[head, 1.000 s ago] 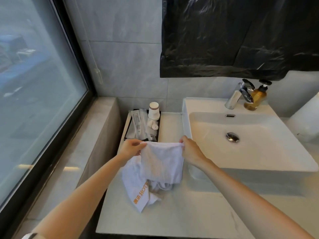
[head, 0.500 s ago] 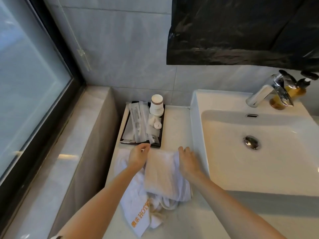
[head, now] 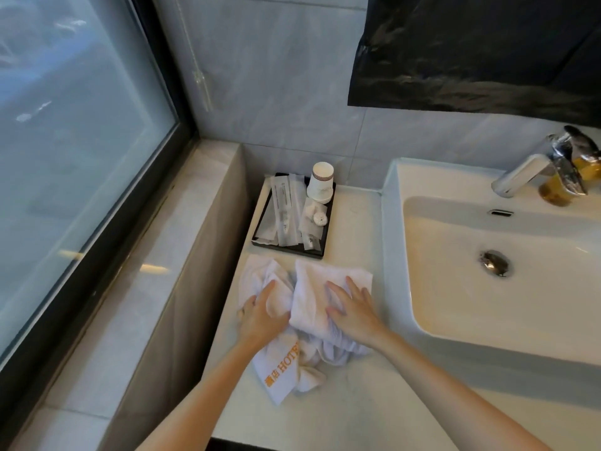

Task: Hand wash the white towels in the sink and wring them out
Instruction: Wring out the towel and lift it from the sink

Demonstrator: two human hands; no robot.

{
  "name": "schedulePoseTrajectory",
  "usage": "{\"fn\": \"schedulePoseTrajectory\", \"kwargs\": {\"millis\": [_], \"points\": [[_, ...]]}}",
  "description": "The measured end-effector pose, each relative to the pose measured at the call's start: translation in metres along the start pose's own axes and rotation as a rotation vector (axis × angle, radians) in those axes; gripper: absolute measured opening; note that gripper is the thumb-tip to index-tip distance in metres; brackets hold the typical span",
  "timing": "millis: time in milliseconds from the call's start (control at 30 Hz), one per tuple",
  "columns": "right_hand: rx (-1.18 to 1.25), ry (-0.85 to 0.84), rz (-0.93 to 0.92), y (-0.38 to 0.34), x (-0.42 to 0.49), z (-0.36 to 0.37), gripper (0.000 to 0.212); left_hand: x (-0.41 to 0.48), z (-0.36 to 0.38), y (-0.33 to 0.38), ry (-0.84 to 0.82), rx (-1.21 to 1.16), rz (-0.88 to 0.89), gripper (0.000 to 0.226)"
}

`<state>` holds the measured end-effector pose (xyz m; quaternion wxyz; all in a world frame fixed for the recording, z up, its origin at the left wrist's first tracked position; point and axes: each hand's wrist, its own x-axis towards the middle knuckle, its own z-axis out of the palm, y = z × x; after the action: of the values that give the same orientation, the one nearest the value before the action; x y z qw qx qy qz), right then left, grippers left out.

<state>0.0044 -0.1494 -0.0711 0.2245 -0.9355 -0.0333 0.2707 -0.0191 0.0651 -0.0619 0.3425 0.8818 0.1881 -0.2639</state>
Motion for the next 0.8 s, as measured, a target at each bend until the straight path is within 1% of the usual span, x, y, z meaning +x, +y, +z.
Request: {"fn": "schedulePoseTrajectory", "kwargs": {"millis": [67, 133, 167, 233, 333, 400, 500, 567, 700, 733, 800], "points": [[0.018, 0.017, 0.030, -0.001, 0.000, 0.001, 0.055, 0.001, -0.001, -0.002, 0.012, 0.061, 0.001, 0.101], [0.014, 0.025, 0.069, -0.003, -0.002, -0.001, 0.057, 0.003, -0.006, -0.004, 0.032, 0.096, 0.027, 0.095], [0.014, 0.026, 0.082, -0.003, -0.002, -0.001, 0.058, 0.003, -0.009, -0.004, 0.043, 0.109, 0.045, 0.089], [-0.017, 0.019, 0.088, -0.001, -0.001, 0.000, 0.060, -0.007, -0.013, -0.002, 0.082, 0.122, 0.078, 0.070], [-0.042, 0.020, 0.104, -0.004, 0.000, 0.000, 0.060, -0.029, -0.021, -0.014, 0.169, 0.003, 0.060, 0.050], [0.040, 0.054, 0.153, -0.006, 0.001, -0.002, 0.057, -0.045, -0.028, -0.027, 0.232, -0.138, 0.070, 0.043], [0.189, 0.127, 0.225, -0.005, 0.001, -0.004, 0.053, -0.071, -0.040, -0.036, 0.324, -0.267, 0.176, 0.036], [0.198, 0.135, 0.235, -0.003, 0.003, -0.005, 0.052, -0.089, -0.049, -0.034, 0.409, -0.336, 0.283, 0.035], [0.249, 0.137, 0.218, -0.003, 0.005, -0.012, 0.055, -0.112, -0.068, -0.036, 0.531, -0.386, 0.461, 0.035], [0.293, 0.134, 0.219, -0.003, 0.005, -0.015, 0.056, -0.116, -0.073, -0.037, 0.565, -0.380, 0.484, 0.032], [0.423, 0.124, 0.217, -0.004, 0.004, -0.017, 0.055, -0.122, -0.085, -0.040, 0.626, -0.446, 0.489, 0.027]]}}
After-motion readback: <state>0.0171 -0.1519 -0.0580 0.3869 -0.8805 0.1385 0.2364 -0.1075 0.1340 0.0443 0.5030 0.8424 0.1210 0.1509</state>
